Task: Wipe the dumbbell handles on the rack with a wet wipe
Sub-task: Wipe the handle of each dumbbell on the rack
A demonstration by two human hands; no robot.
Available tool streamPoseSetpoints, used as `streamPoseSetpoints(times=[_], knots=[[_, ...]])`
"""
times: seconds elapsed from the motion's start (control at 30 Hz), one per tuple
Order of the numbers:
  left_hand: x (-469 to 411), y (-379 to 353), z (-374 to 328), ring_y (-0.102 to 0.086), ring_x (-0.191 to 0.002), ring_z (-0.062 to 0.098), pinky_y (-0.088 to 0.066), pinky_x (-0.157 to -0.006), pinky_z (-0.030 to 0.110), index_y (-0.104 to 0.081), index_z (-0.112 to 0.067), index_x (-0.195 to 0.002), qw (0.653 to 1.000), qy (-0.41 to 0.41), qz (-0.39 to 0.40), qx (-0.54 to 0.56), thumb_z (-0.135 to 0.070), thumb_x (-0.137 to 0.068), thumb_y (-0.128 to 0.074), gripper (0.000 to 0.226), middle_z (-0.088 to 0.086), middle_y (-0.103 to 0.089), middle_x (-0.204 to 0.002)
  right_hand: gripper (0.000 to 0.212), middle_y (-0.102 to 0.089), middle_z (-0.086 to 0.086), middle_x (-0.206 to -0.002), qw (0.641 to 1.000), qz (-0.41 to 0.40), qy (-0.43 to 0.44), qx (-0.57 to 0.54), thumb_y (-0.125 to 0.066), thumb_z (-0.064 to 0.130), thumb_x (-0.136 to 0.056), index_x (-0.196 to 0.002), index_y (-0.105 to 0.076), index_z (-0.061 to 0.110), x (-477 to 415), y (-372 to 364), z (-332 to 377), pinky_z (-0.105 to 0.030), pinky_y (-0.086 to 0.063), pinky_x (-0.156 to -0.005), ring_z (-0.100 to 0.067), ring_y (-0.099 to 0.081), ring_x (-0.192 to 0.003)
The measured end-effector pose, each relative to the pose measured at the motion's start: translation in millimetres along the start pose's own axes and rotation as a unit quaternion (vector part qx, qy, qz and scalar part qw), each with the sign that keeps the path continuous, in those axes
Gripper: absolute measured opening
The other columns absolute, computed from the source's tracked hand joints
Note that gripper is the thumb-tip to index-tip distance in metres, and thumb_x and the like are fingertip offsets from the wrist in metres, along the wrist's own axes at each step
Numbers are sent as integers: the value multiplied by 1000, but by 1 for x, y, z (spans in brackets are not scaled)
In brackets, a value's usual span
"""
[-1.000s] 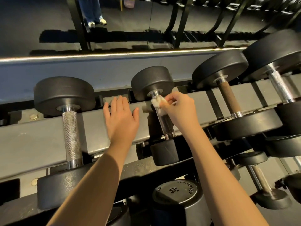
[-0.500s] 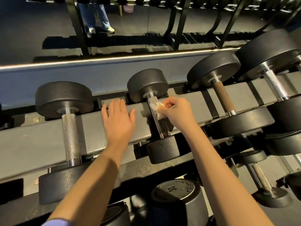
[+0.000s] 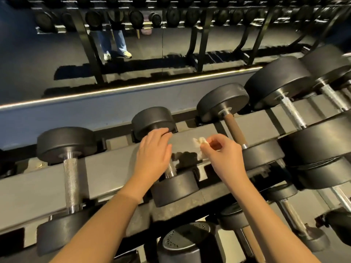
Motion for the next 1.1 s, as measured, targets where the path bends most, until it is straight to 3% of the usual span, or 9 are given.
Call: streamPoseSetpoints(times=[0.13,0.23,0.37,0.5,0.63,0.77,0.93,1.03,1.1], knots=[[-37,-51,-19,-20,-145,19,-10,-117,33,-27,-13,-150,974,-102,171,-111,-44,-98,-26,61,3,-25,-157,13,-64,6,-71,998,-34,18,46,-64,30,-89,-80,-64,21,-16,24,-5,-23,-47,-62,-6,-60,-69],[-36,-79,-16,-18,-146,20,0,-116,31,-25,-13,-151,943,-156,230,-183,-54,-86,-2,80,4,-21,-158,10,-63,6,-75,993,-57,13,100,-64,30,-89,-85,-63,20,-33,41,-18,-21,-40,-55,-7,-58,-68],[-34,-85,-15,-32,-141,21,-7,-116,33,-40,-10,-145,924,-197,248,-216,-52,-92,-16,72,5,-37,-151,9,-60,2,-79,983,-73,0,166,-64,24,-88,-91,-64,15,-61,60,-29,-19,-31,-51,-7,-51,-65],[-34,-83,-18,-49,-129,20,-21,-113,32,-57,-12,-133,922,-207,230,-230,-52,-91,-29,64,3,-55,-138,9,-63,-7,-87,971,-46,-44,230,-61,15,-88,-94,-64,9,-94,64,-41,-28,-37,-60,-19,-53,-73],[-34,-85,-16,-31,-141,20,-7,-114,33,-39,-12,-145,929,-190,250,-197,-56,-92,-18,72,3,-36,-152,22,-63,-11,-101,968,-15,-83,238,-67,17,-85,-105,-62,9,-126,54,-50,-30,-39,-68,-24,-56,-87],[-36,-86,-16,-23,-145,19,-2,-115,31,-30,-14,-149,932,-192,240,-193,-58,-91,-13,74,0,-26,-155,16,-63,-10,-100,970,7,-88,227,-65,19,-88,-101,-63,12,-131,54,-53,-29,-42,-72,-25,-60,-93],[-36,-90,-12,-42,-135,23,-21,-111,38,-48,-13,-139,929,-188,241,-208,-56,-93,-26,67,4,-48,-144,11,-63,-8,-90,924,107,-155,334,-65,16,-85,-93,-58,16,-103,57,-70,-30,-45,-67,-25,-60,-82],[-35,-91,-13,-38,-138,23,-20,-113,37,-46,-14,-141,930,-189,245,-197,-57,-93,-23,69,3,-45,-146,6,-58,-7,-82,943,91,-155,280,-61,10,-87,-92,-58,7,-105,58,-68,-22,-43,-58,-21,-57,-74],[-36,-90,-12,-34,-140,23,-16,-114,36,-44,-15,-142,933,-184,242,-193,-57,-93,-21,70,2,-42,-148,10,-61,-8,-91,957,64,-141,244,-64,11,-86,-93,-58,10,-115,56,-61,-21,-42,-62,-17,-52,-74]])
Point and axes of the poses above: each hand's wrist, its own x-axis away from the middle knuckle, its own y-axis out of the back of the hand, z = x × y, the point moved 8 cm from there along -x, towards the middle knuckle
